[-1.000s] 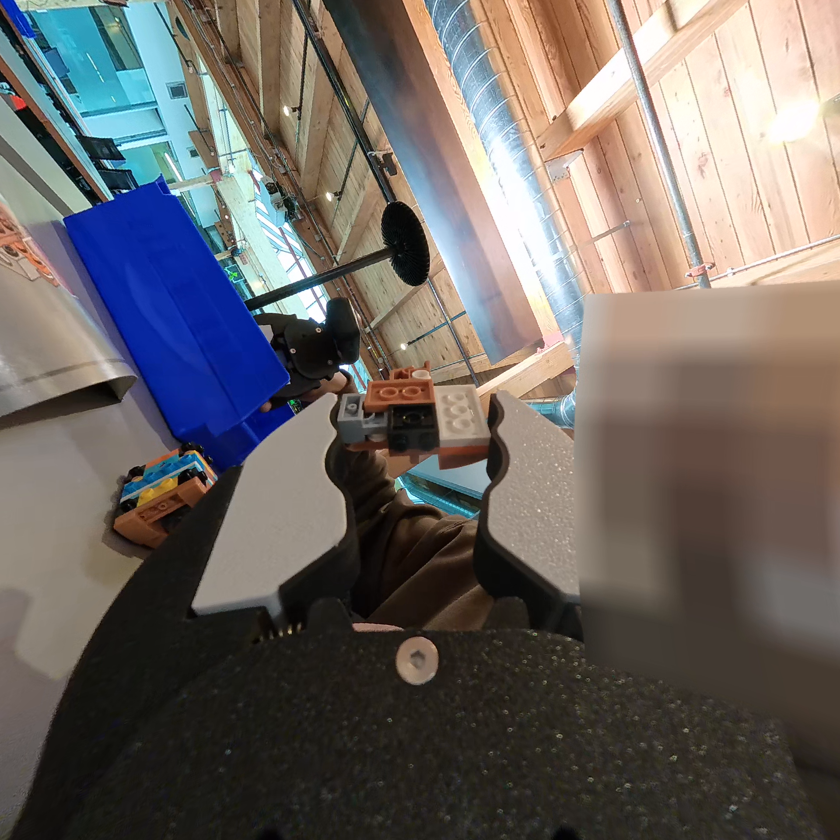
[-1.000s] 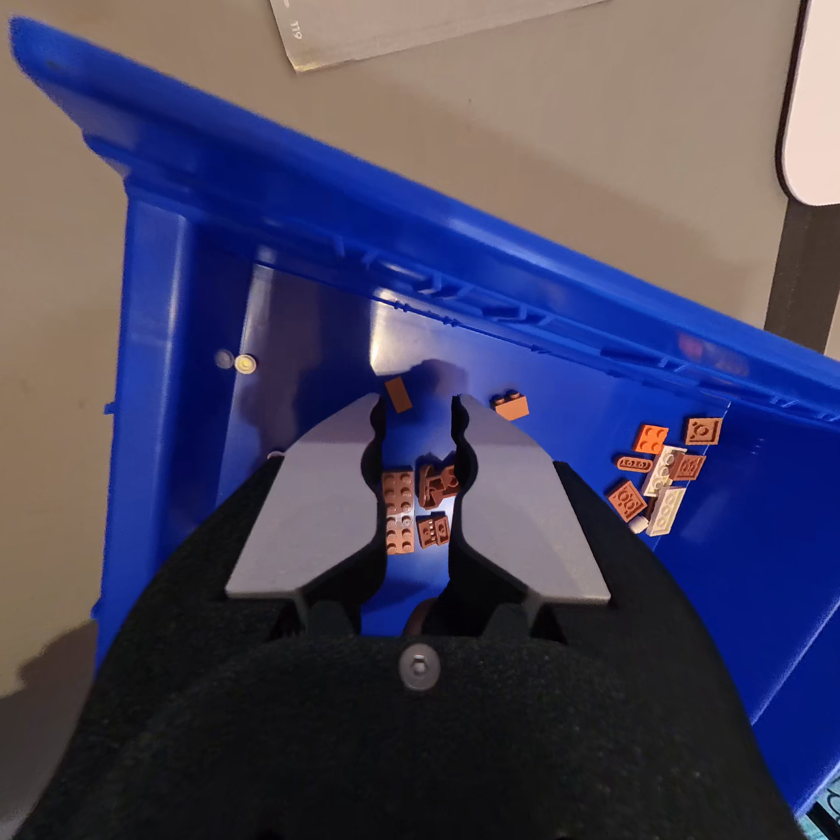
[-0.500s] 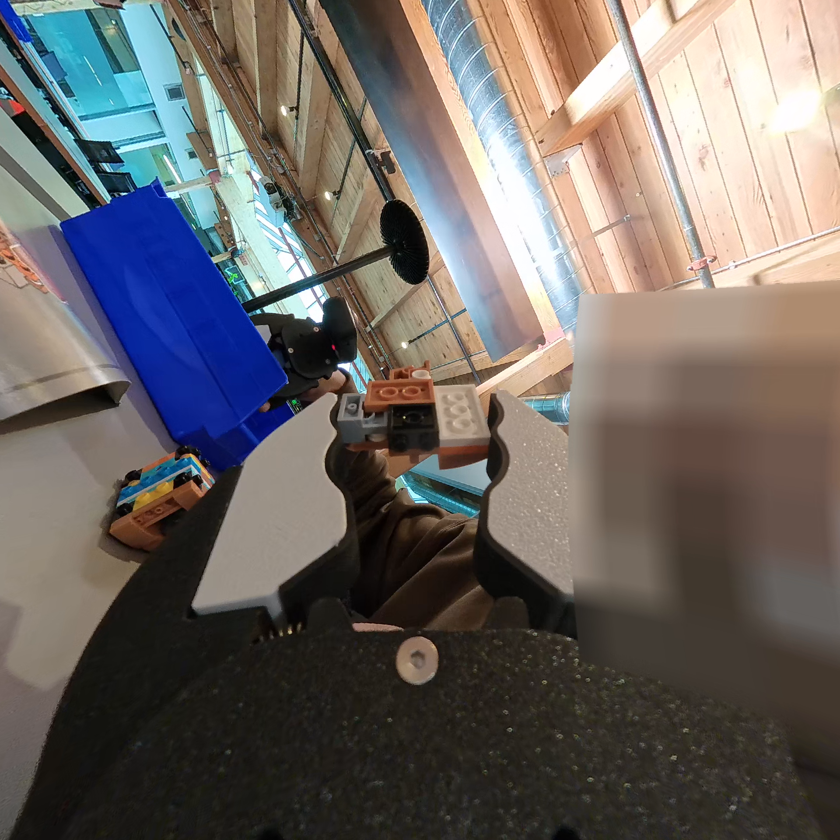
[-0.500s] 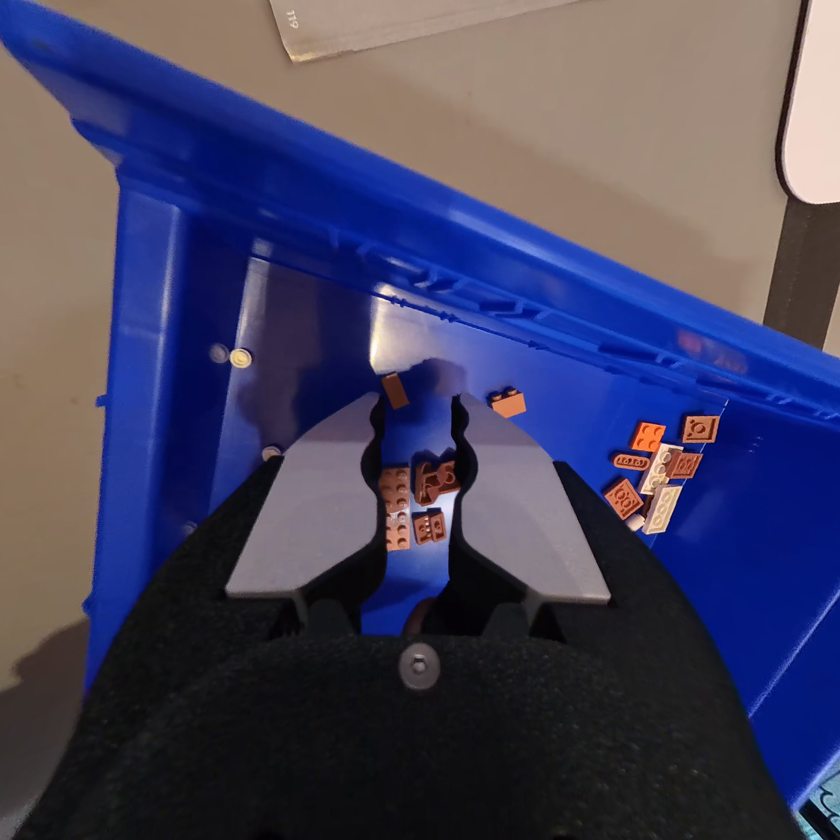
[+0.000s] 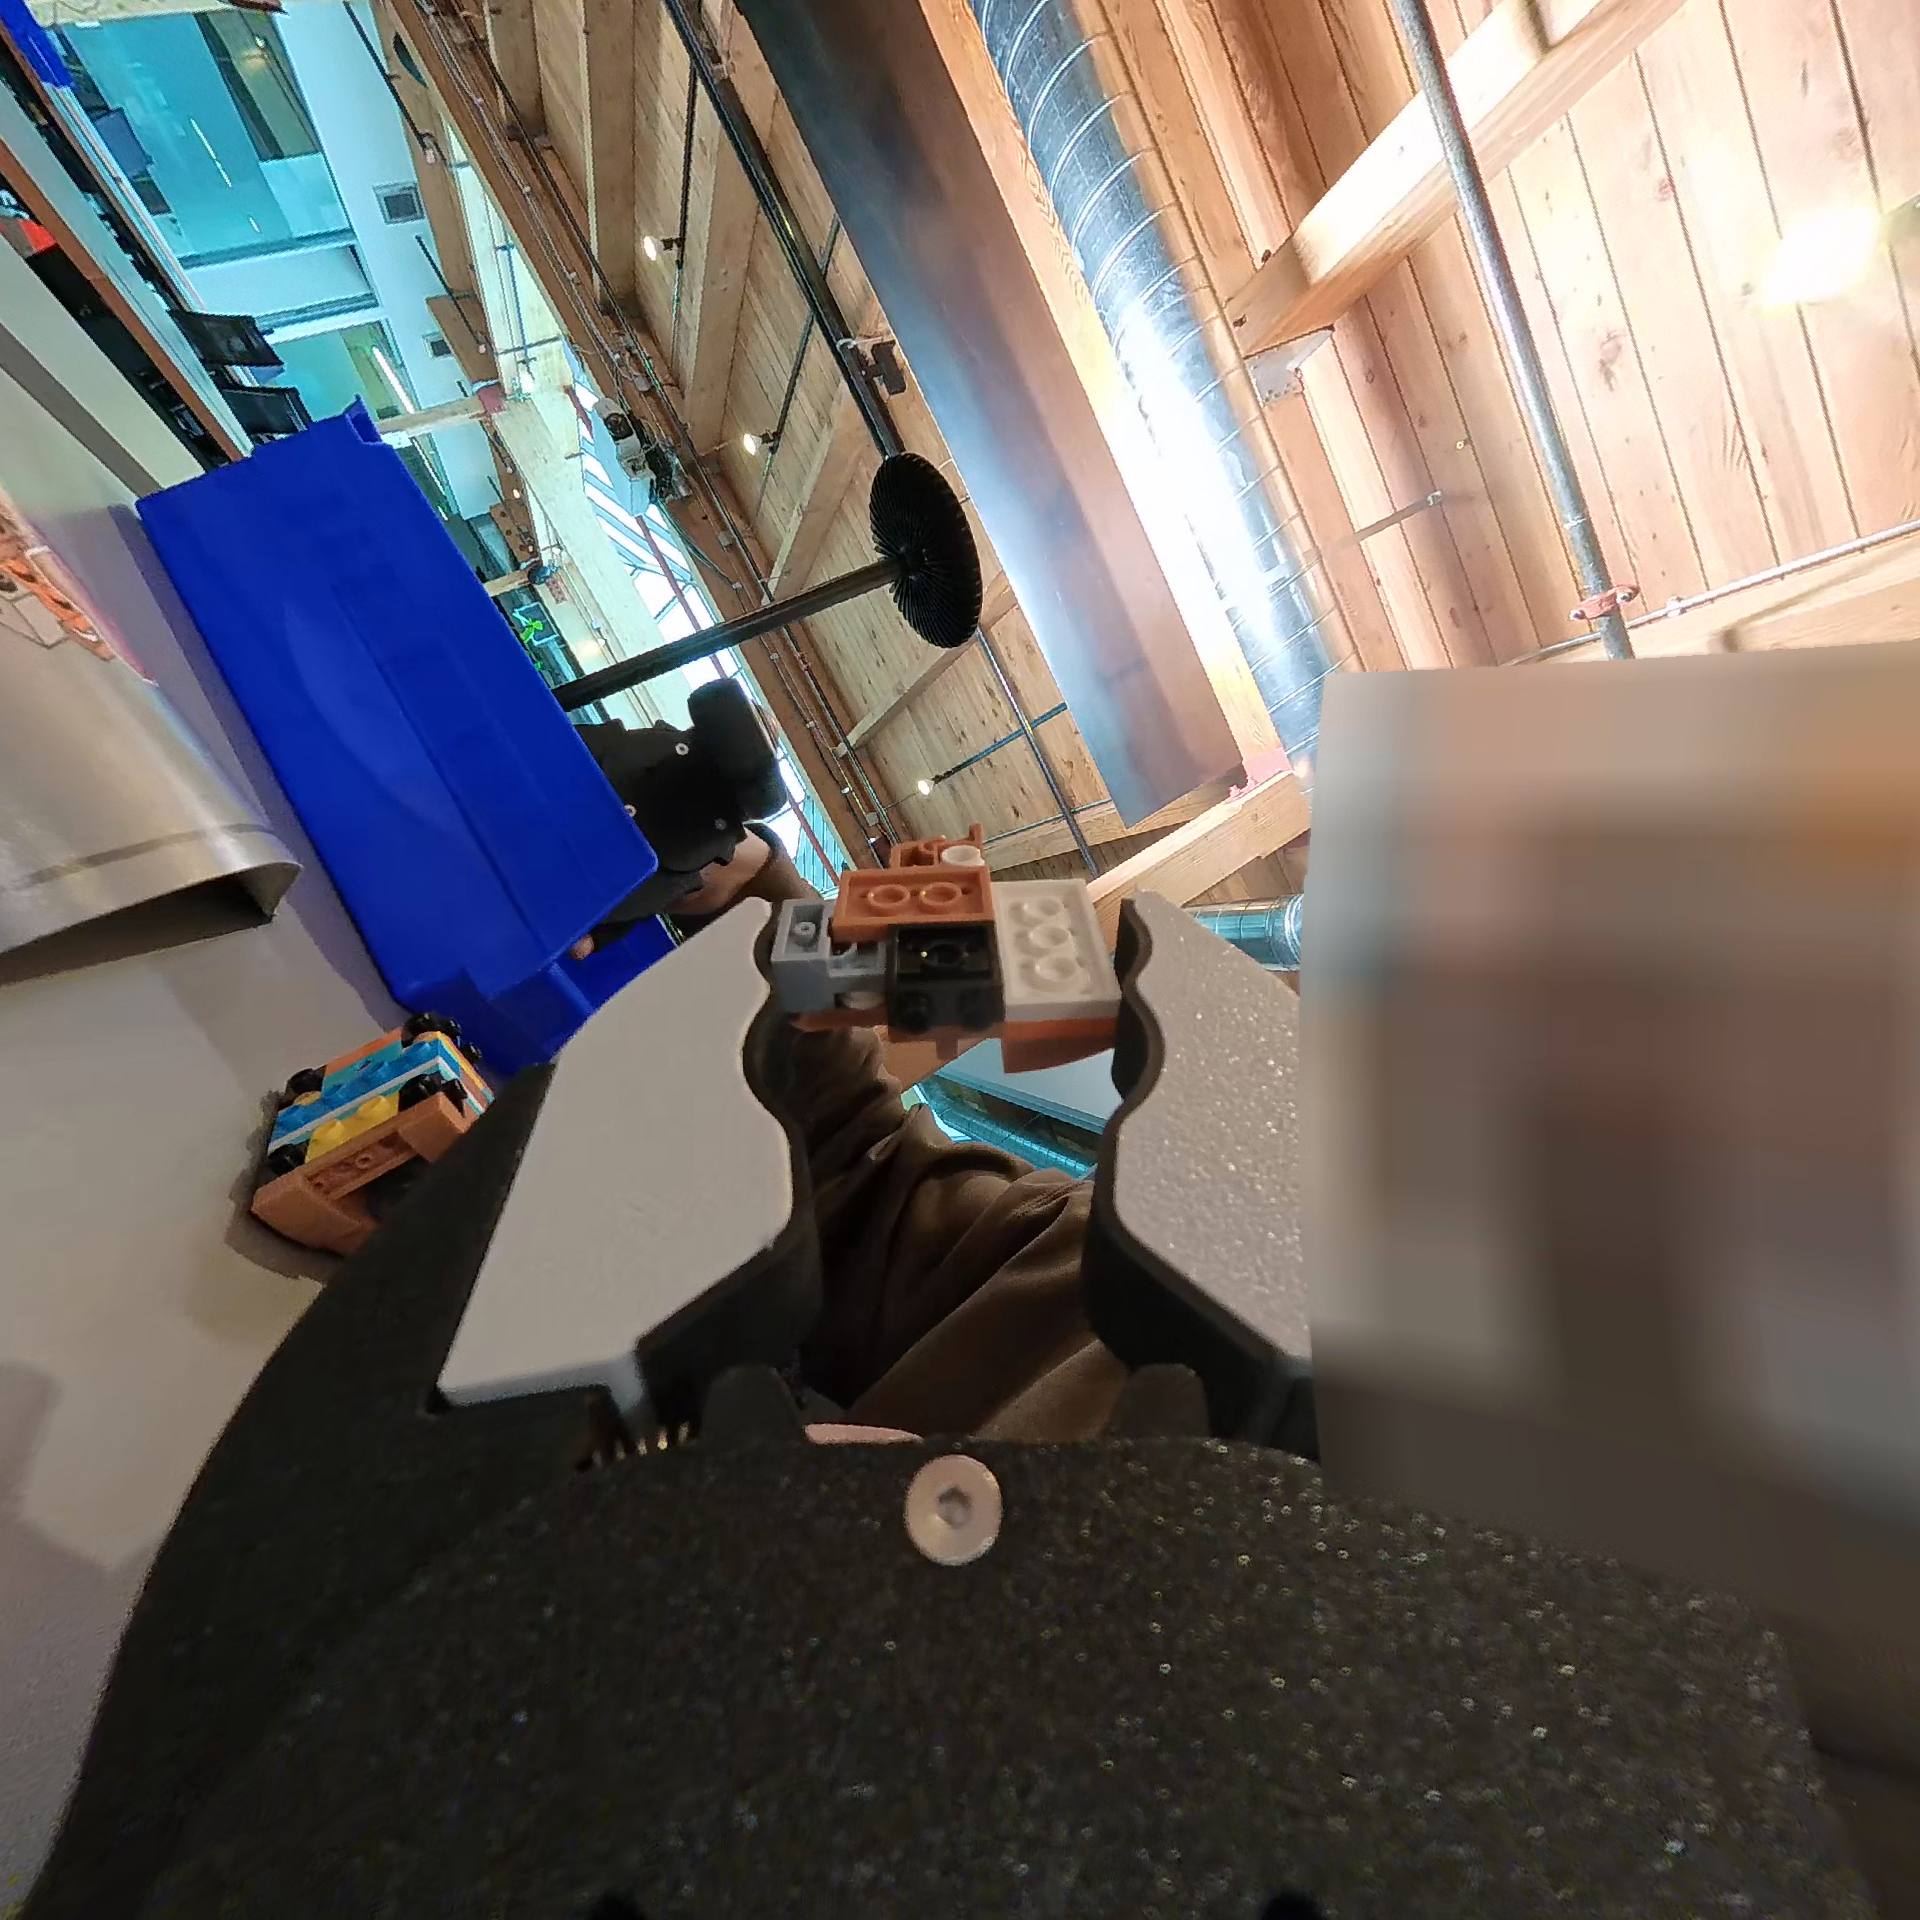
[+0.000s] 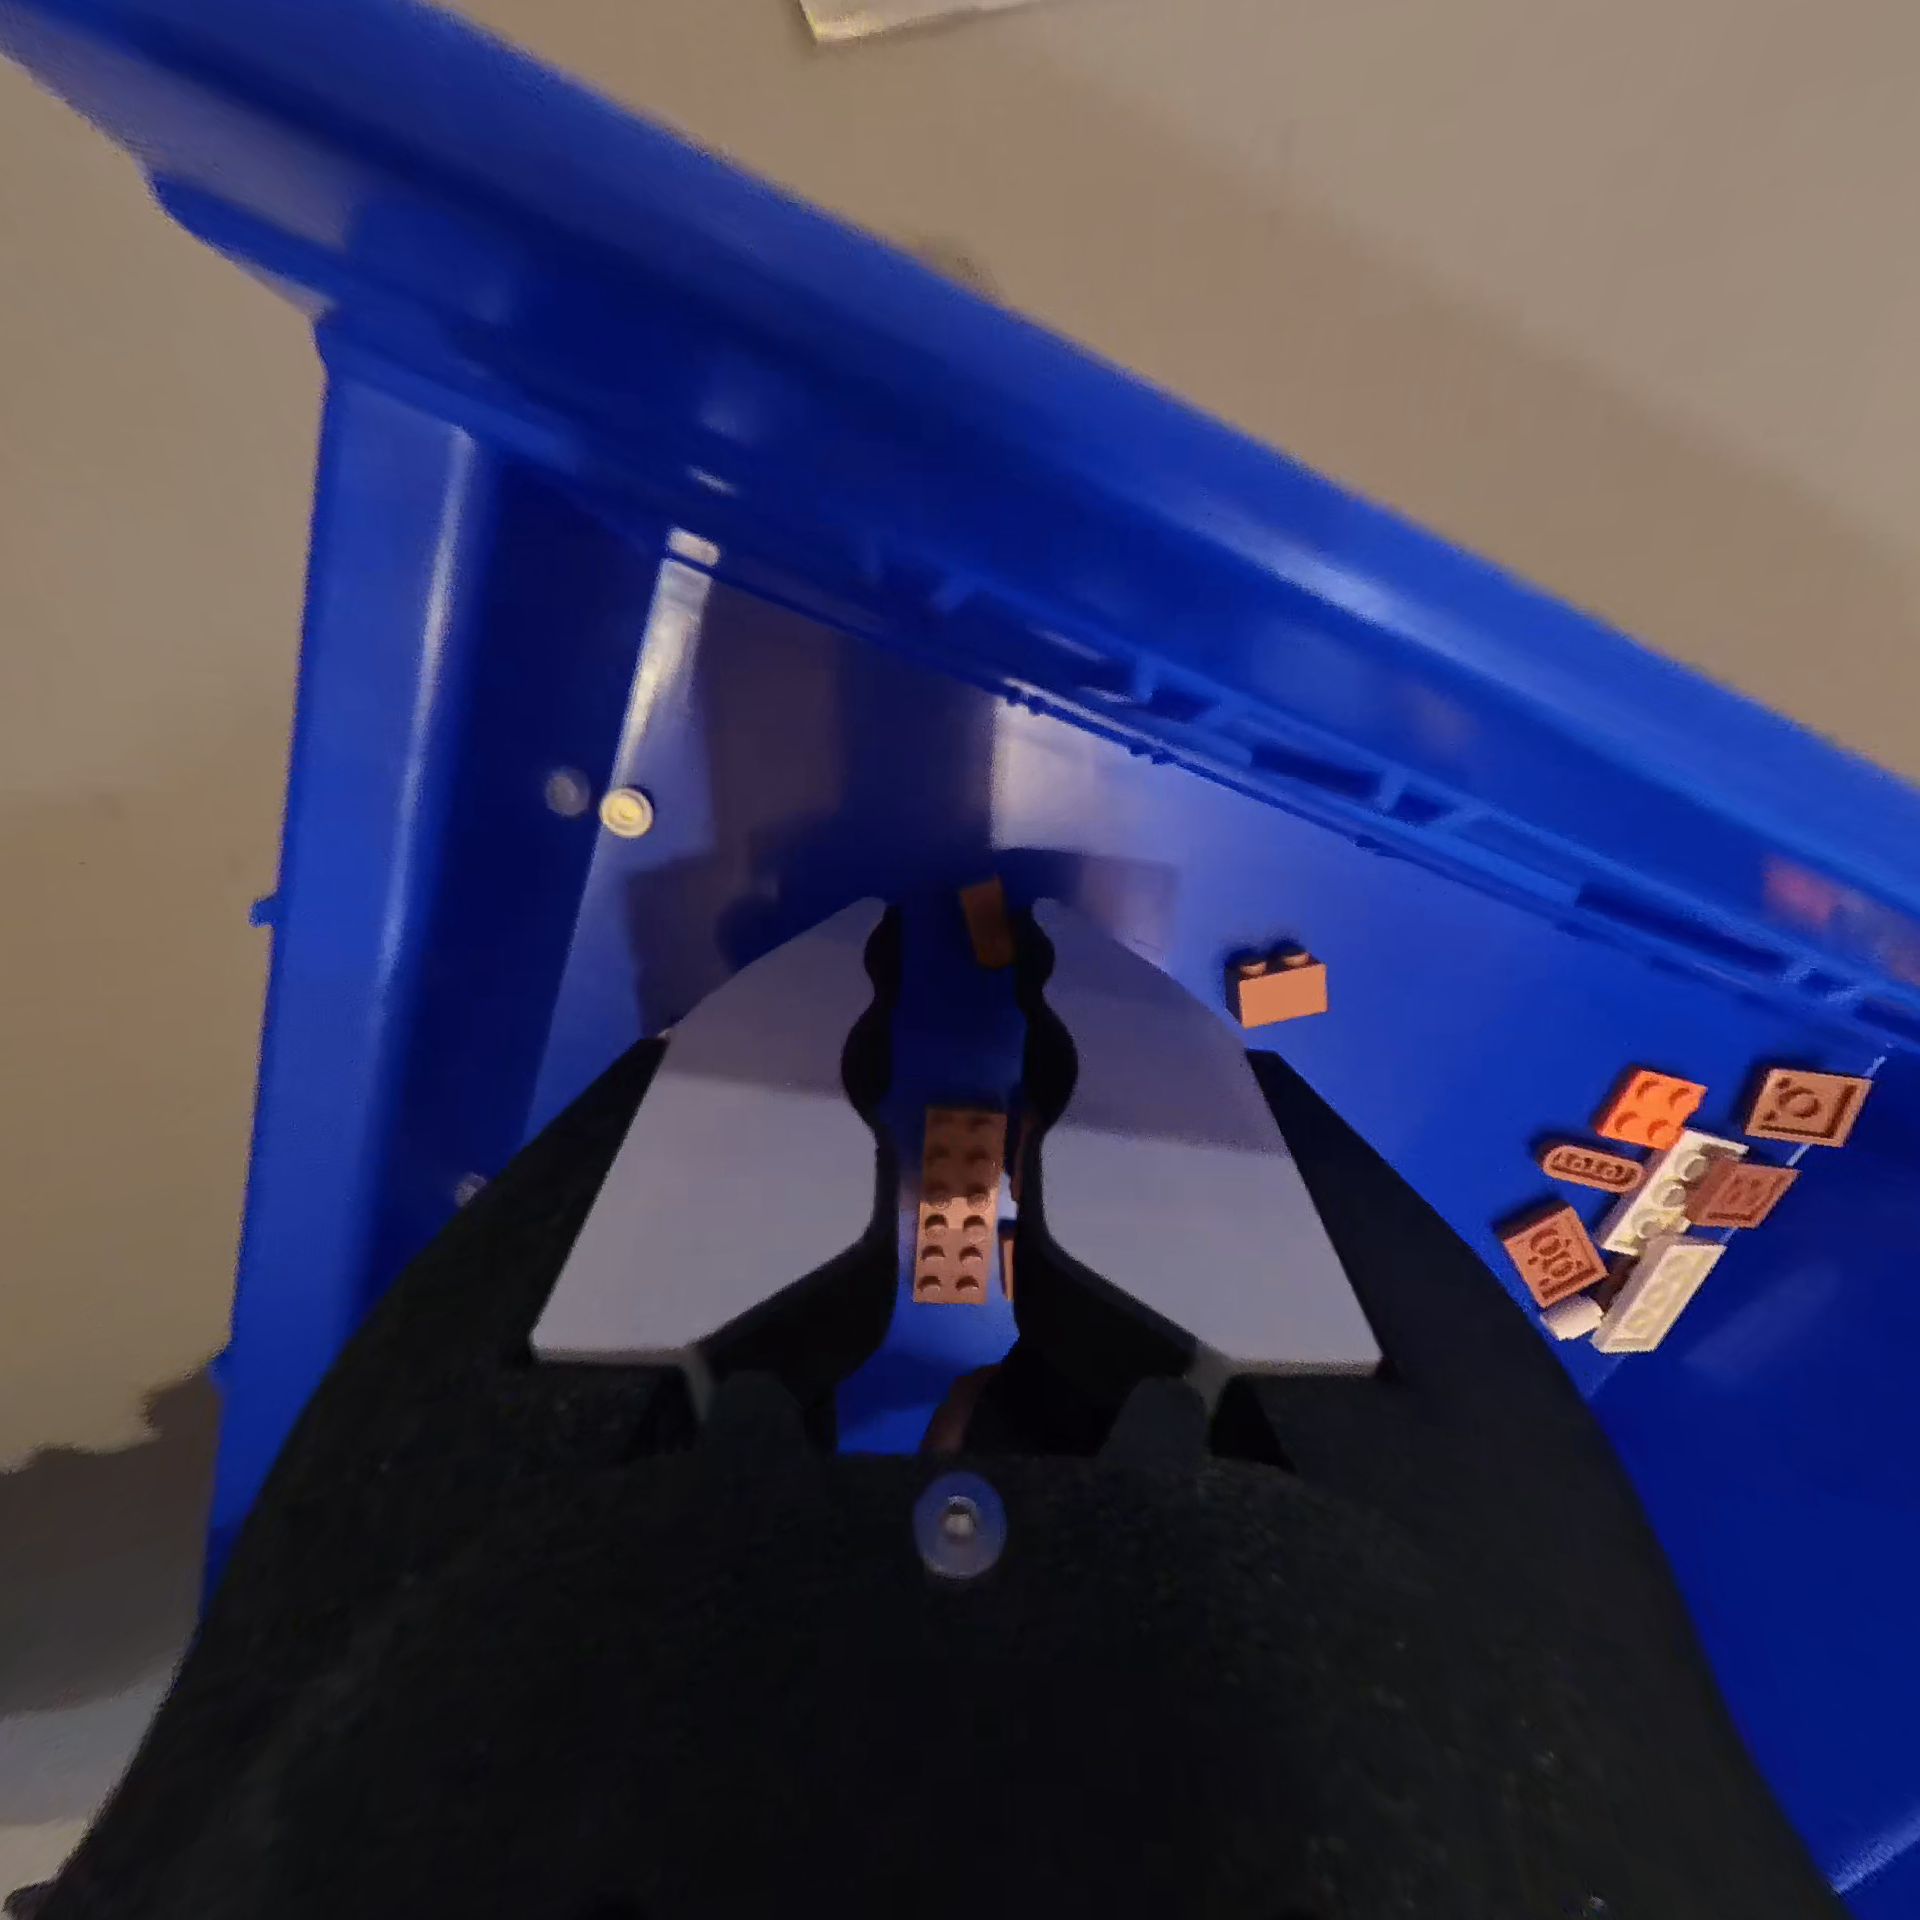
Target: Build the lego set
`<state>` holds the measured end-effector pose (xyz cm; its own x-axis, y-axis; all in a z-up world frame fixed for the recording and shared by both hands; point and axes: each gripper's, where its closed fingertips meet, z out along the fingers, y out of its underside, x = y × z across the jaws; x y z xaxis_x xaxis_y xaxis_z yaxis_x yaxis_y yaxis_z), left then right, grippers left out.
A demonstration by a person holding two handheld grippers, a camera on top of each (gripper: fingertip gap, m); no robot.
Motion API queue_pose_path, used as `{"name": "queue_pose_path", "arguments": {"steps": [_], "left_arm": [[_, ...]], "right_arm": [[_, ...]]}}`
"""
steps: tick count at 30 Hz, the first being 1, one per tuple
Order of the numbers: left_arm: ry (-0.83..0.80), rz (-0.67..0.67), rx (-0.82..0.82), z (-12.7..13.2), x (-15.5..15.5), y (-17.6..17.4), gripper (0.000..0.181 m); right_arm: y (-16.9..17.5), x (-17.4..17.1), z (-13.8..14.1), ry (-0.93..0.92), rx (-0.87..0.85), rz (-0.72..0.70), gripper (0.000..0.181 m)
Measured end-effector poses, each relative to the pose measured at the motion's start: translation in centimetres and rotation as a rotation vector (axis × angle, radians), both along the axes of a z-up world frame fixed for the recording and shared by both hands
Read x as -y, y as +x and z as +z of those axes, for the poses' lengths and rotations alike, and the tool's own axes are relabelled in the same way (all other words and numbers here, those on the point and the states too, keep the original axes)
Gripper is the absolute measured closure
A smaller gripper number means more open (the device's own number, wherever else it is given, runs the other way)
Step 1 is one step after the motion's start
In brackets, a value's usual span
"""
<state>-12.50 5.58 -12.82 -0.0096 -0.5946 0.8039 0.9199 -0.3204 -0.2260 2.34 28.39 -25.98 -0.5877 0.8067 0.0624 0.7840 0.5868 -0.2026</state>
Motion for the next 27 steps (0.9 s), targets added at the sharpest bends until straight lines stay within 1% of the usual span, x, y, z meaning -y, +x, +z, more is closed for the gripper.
{"name": "queue_pose_path", "arguments": {"steps": [2, 9, 11, 14, 17, 19, 20, 22, 25, 27], "left_arm": [[0.000, 0.001, 0.000, 0.0, 0.0, 0.0, 0.121], [0.005, 0.001, -0.007, 0.1, 0.1, 0.1, 0.121], [0.007, 0.003, -0.013, 0.2, 0.1, 0.1, 0.121], [0.008, 0.005, -0.017, 0.2, 0.1, 0.0, 0.121], [0.008, 0.004, -0.021, 0.3, 0.2, 0.1, 0.121], [0.007, 0.000, -0.023, 0.2, 0.2, 0.3, 0.121], [0.006, -0.002, -0.025, 0.2, 0.1, 0.4, 0.121], [0.002, -0.009, -0.029, 0.1, 0.1, 0.6, 0.121], [-0.001, -0.016, -0.039, 0.0, 0.0, 1.0, 0.121], [-0.002, -0.017, -0.049, -0.1, 0.0, 1.1, 0.121]], "right_arm": [[0.2, 0.4, -0.1, -0.022, 0.022, 0.000, 0.173], [0.2, 0.5, 0.2, 0.014, 0.005, -0.008, 0.173], [-0.1, 0.9, 1.6, 0.003, -0.050, -0.024, 0.173], [0.0, 2.3, 5.2, -0.015, -0.176, -0.039, 0.174], [0.3, 6.1, 8.9, -0.067, -0.316, -0.019, 0.174], [0.5, 10.1, 10.3, -0.120, -0.393, 0.024, 0.174], [0.4, 12.3, 10.5, -0.148, -0.420, 0.044, 0.174], [-0.2, 16.4, 9.8, -0.195, -0.447, 0.069, 0.174], [-1.2, 21.4, 6.2, -0.218, -0.403, 0.105, 0.174], [-1.7, 24.0, 3.8, -0.233, -0.364, 0.120, 0.174]]}}
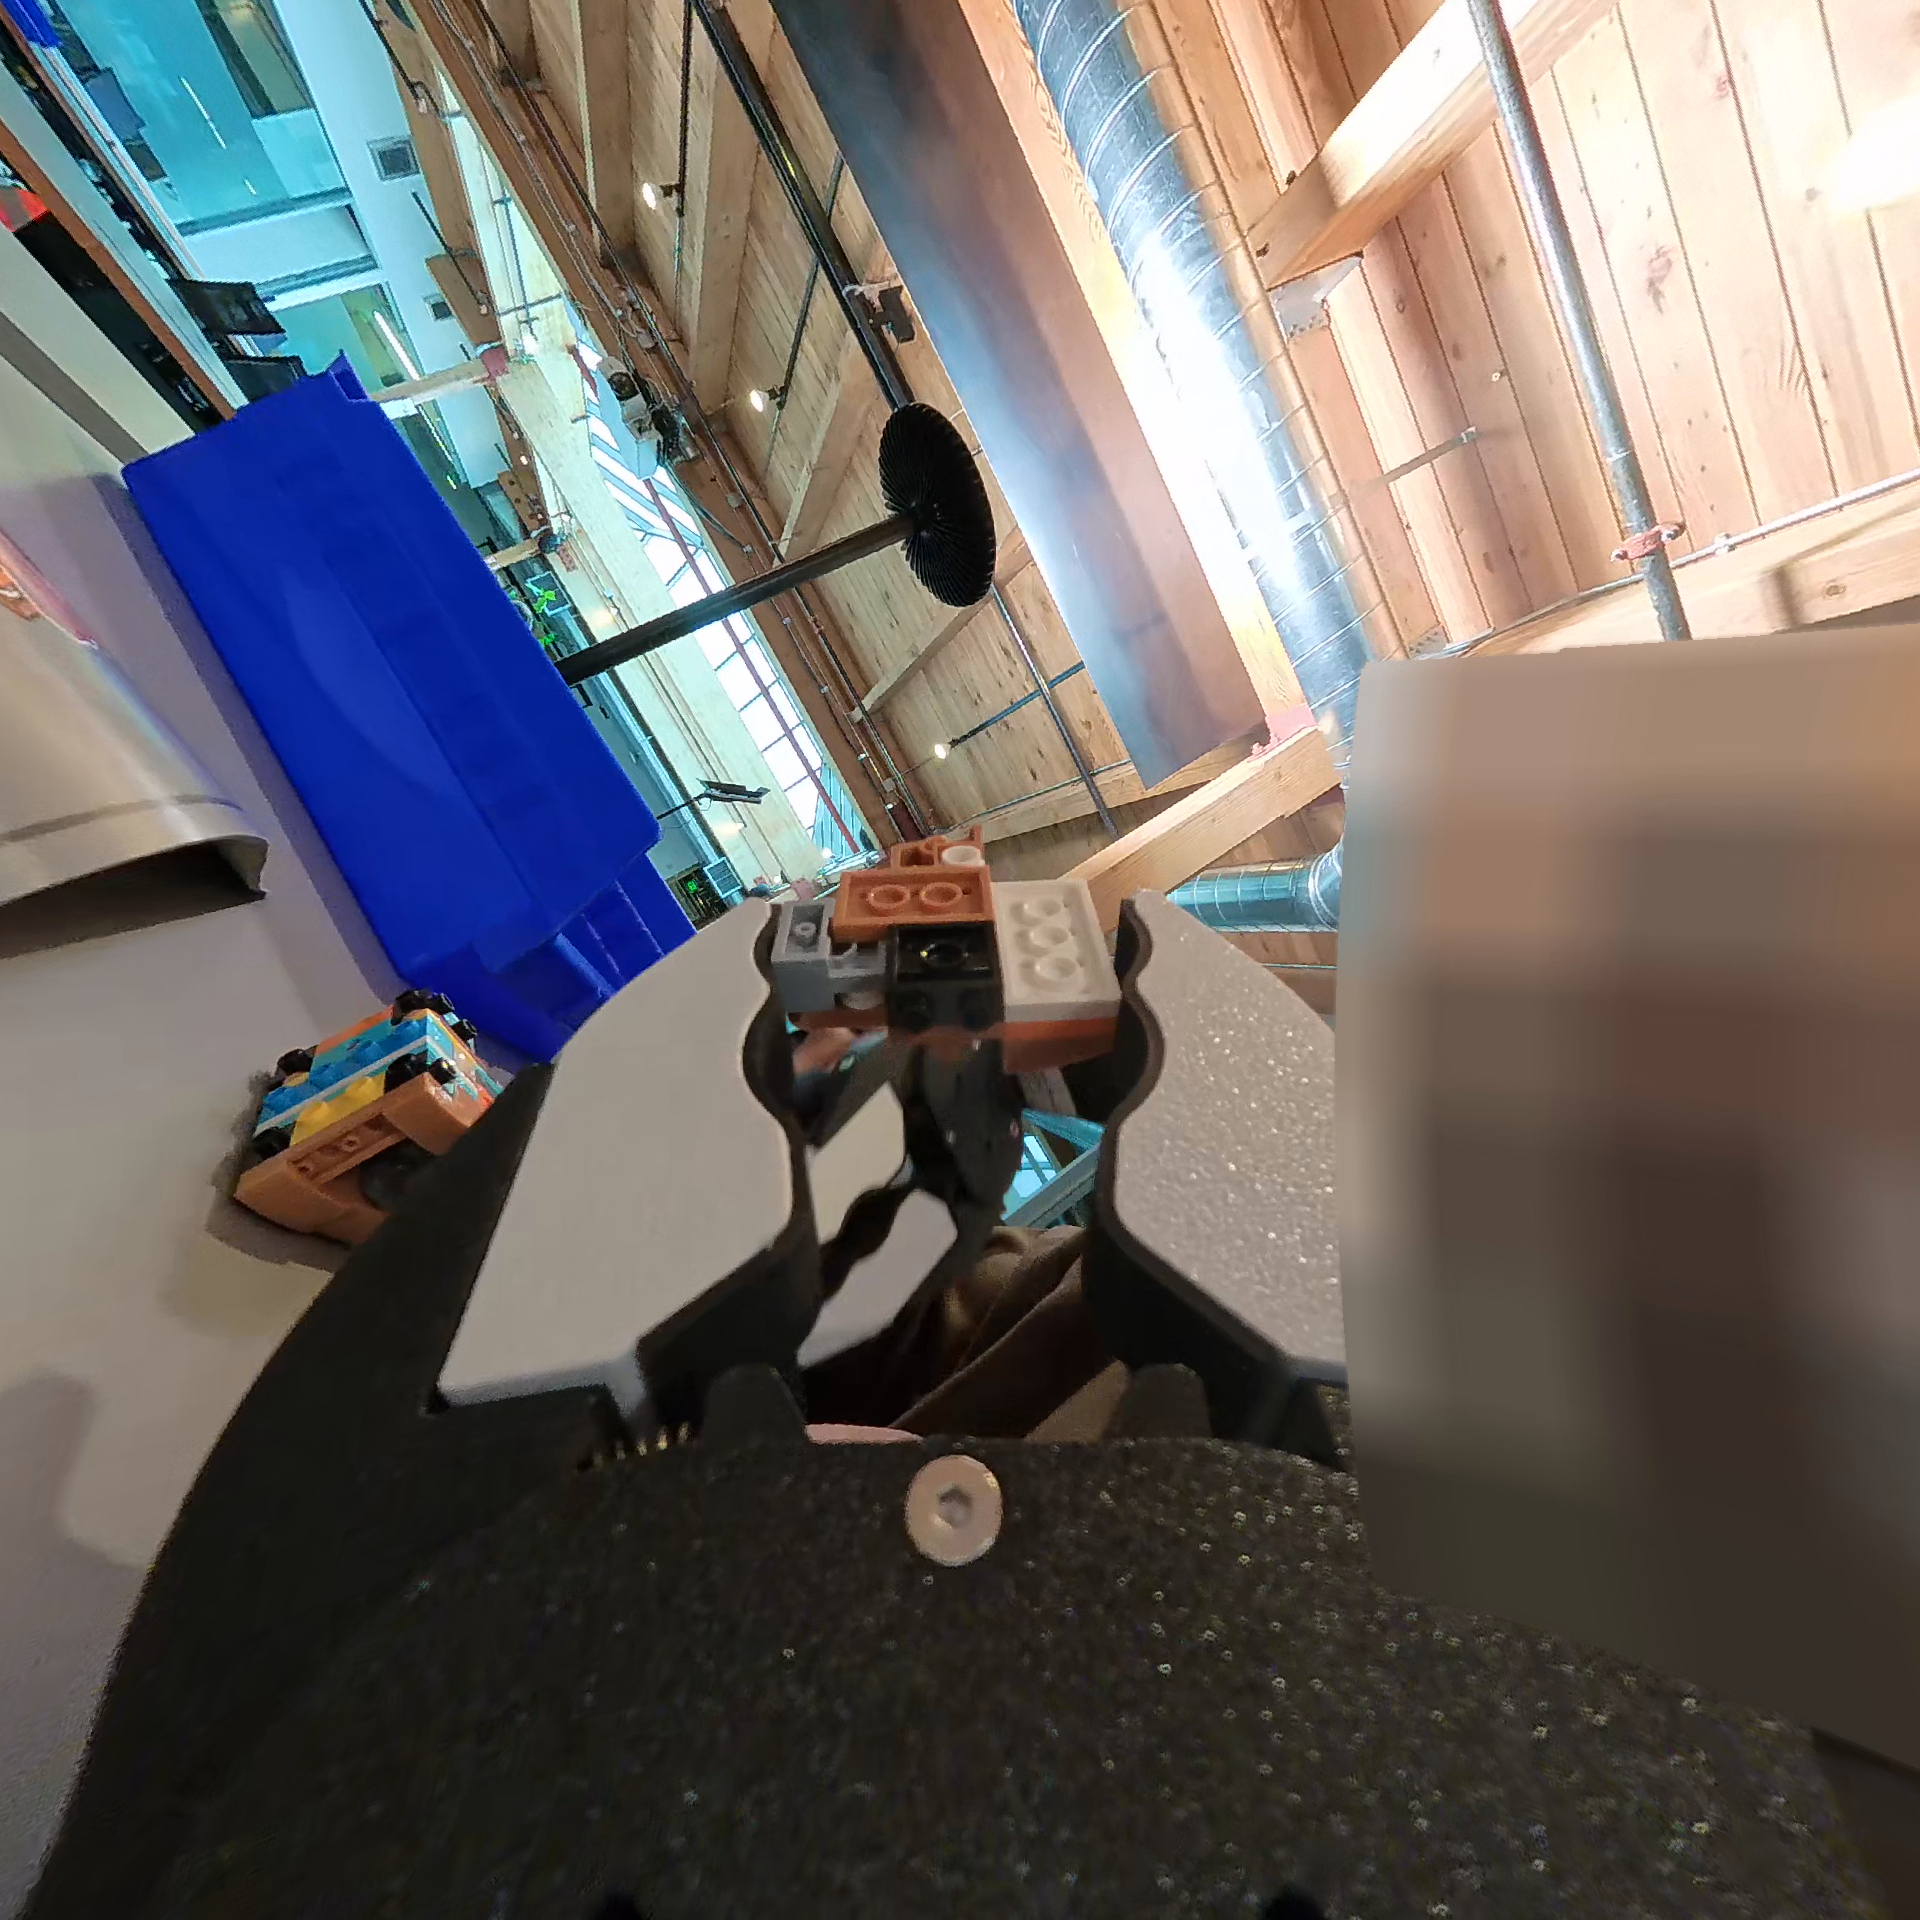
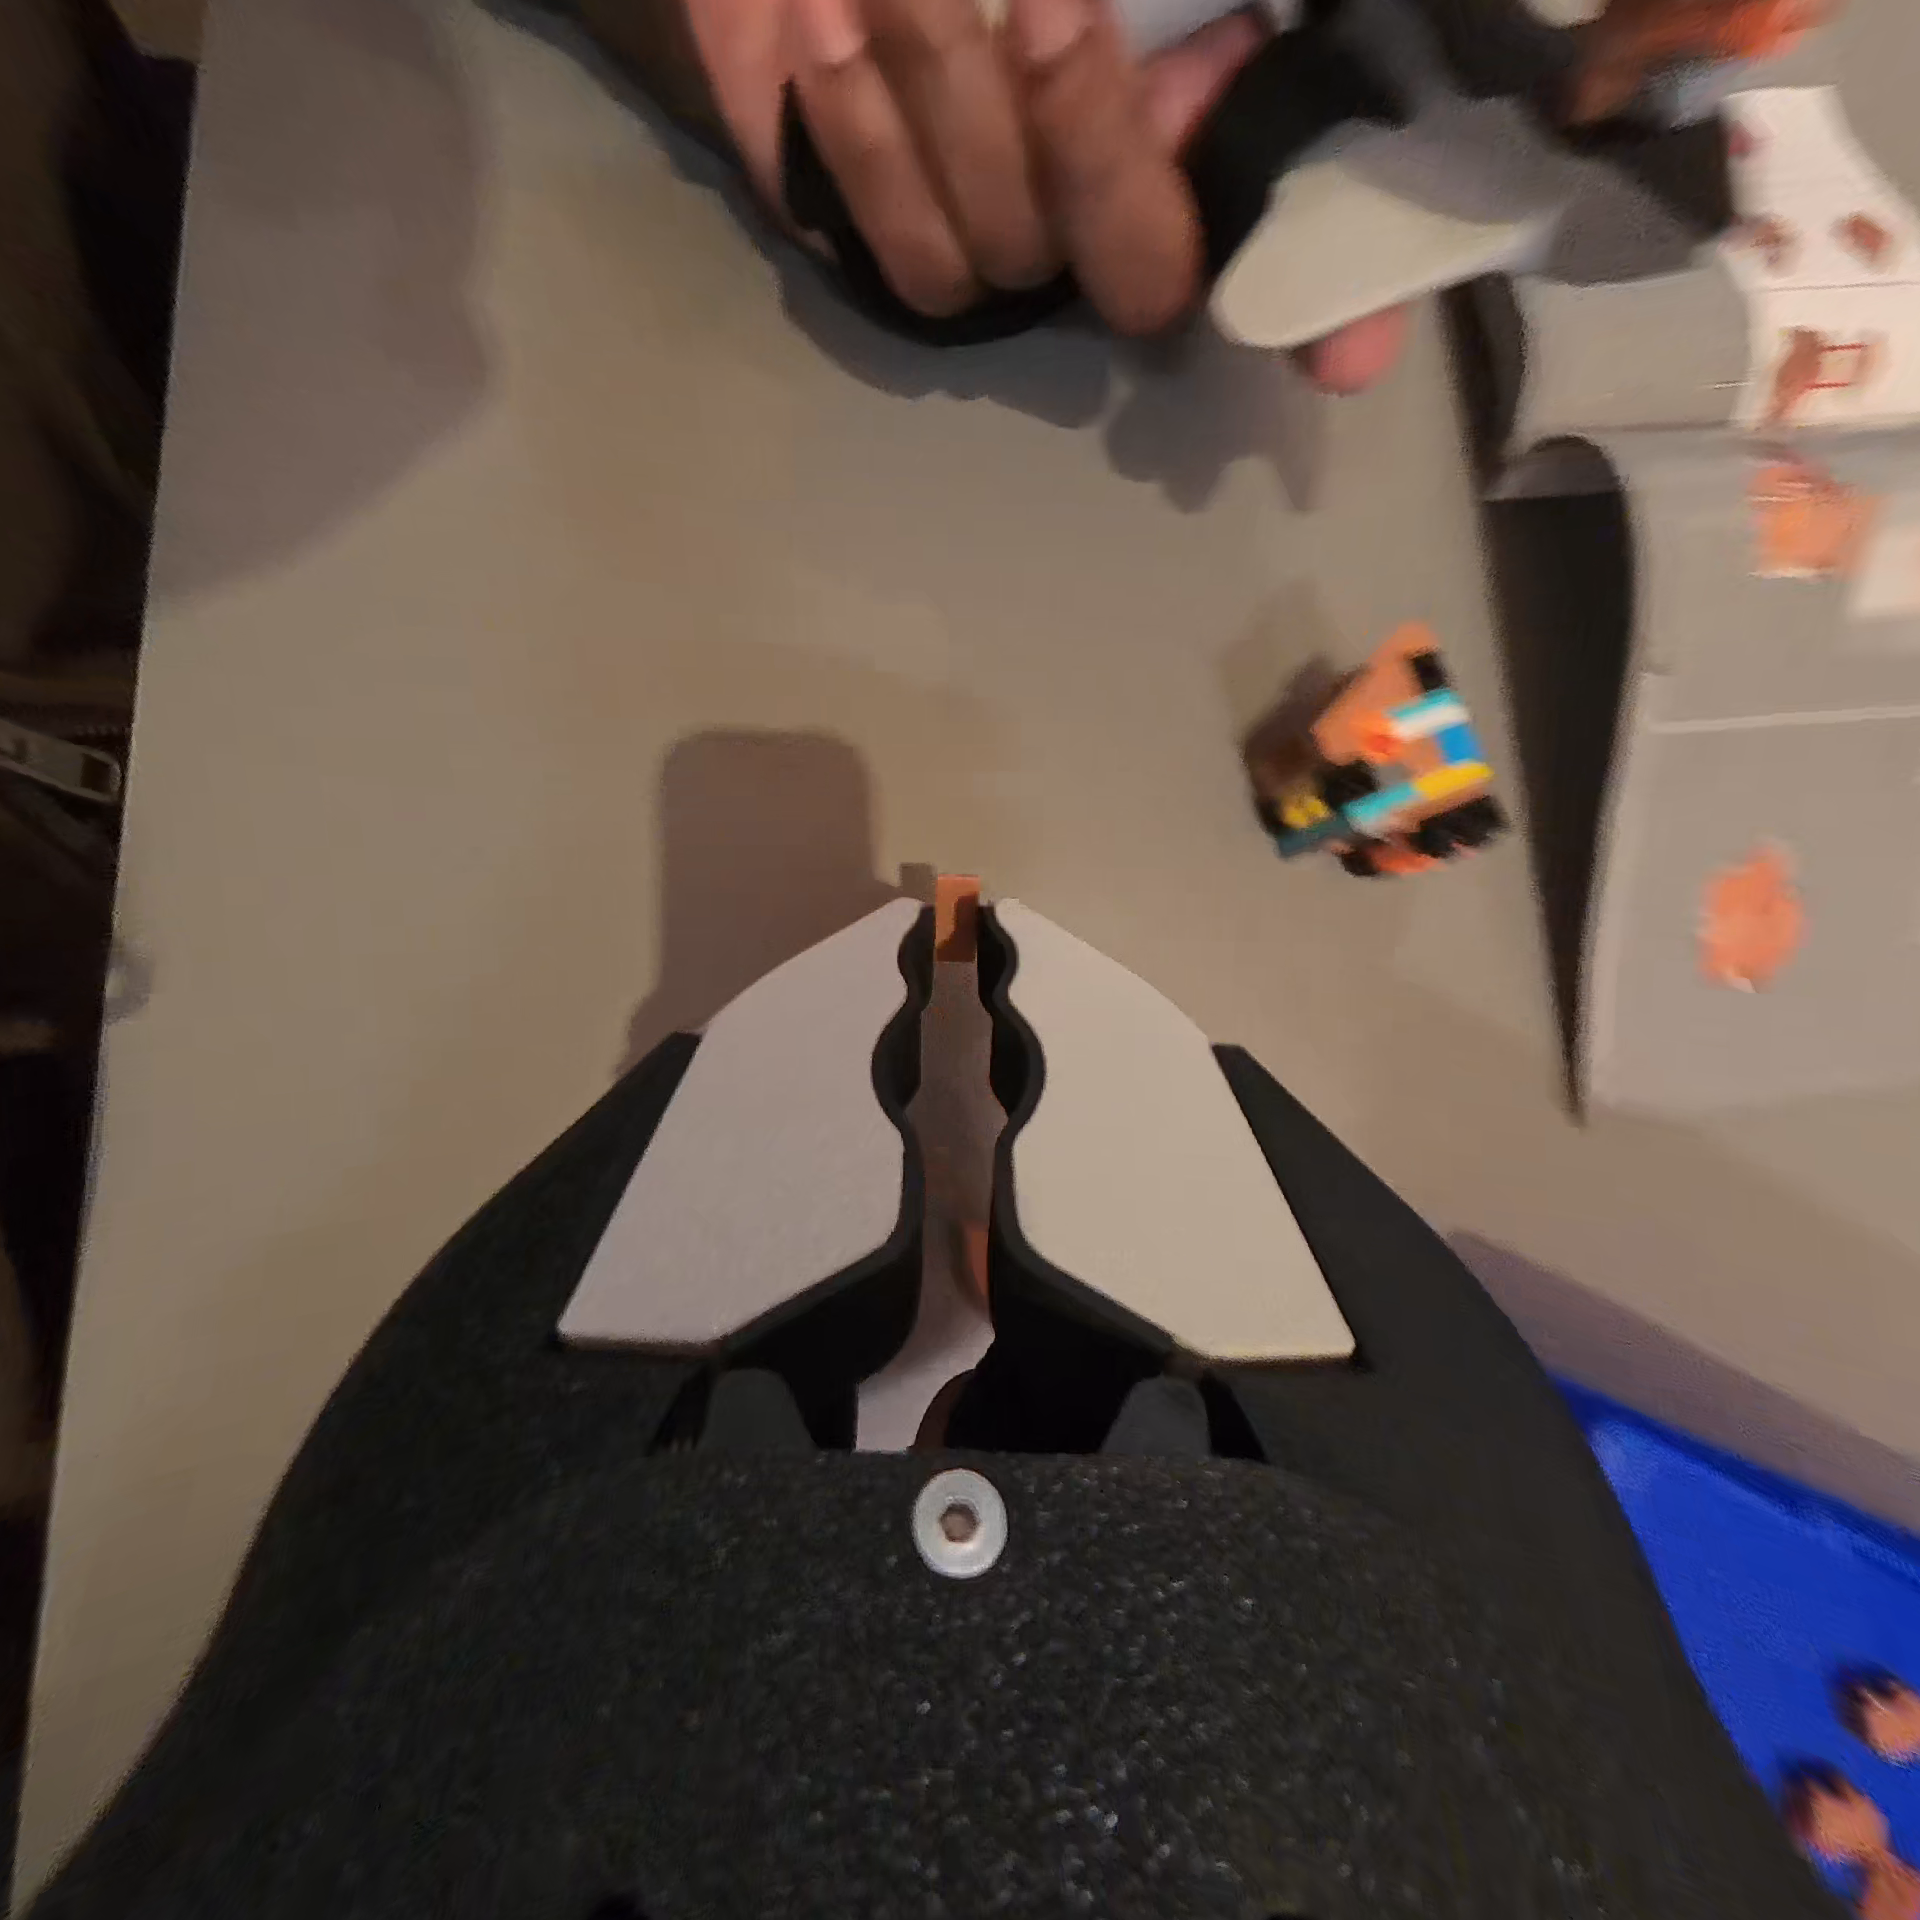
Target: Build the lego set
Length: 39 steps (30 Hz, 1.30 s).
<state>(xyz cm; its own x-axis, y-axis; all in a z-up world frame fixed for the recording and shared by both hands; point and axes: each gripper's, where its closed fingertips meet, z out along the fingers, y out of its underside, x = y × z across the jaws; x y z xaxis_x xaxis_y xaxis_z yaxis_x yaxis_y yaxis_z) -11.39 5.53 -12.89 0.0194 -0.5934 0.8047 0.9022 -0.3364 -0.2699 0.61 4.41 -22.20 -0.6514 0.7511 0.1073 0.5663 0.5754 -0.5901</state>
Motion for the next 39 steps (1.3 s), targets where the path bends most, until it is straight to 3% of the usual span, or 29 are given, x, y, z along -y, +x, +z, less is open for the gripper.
{"name": "queue_pose_path", "arguments": {"steps": [4, 11, 16, 21, 26, 32, 36, 39], "left_arm": [[-0.001, -0.001, 0.004, 0.1, 0.1, 0.1, 0.121], [-0.004, -0.012, 0.002, 0.0, 0.1, 0.4, 0.121], [-0.016, -0.024, -0.004, -0.2, 0.0, 0.7, 0.121], [-0.033, -0.094, -0.023, -0.3, -0.1, 2.4, 0.121], [-0.046, -0.192, 0.024, -0.4, 0.0, 4.4, 0.121], [-0.066, -0.264, 0.015, -0.7, 0.2, 5.7, 0.121], [-0.074, -0.312, -0.004, -0.8, 0.5, 6.5, 0.121], [-0.092, -0.321, -0.009, -1.0, 0.4, 6.6, 0.121]], "right_arm": [[-0.6, 1.7, -3.7, 0.095, 0.054, 0.007, 0.174], [-0.8, 2.1, -3.8, 0.094, 0.041, 0.012, 0.168], [-1.8, -0.2, -1.8, 0.036, -0.039, -0.055, 0.156], [-4.2, -3.6, 2.3, 0.027, -0.274, -0.138, 0.150], [-6.3, -3.3, 6.0, 0.019, -0.474, -0.097, 0.141], [-7.9, -1.3, 6.5, 0.047, -0.482, 0.013, 0.130], [-8.6, 0.0, 6.6, -0.013, -0.462, 0.075, 0.138], [-8.4, 0.6, 6.2, -0.074, -0.419, 0.109, 0.161]]}}
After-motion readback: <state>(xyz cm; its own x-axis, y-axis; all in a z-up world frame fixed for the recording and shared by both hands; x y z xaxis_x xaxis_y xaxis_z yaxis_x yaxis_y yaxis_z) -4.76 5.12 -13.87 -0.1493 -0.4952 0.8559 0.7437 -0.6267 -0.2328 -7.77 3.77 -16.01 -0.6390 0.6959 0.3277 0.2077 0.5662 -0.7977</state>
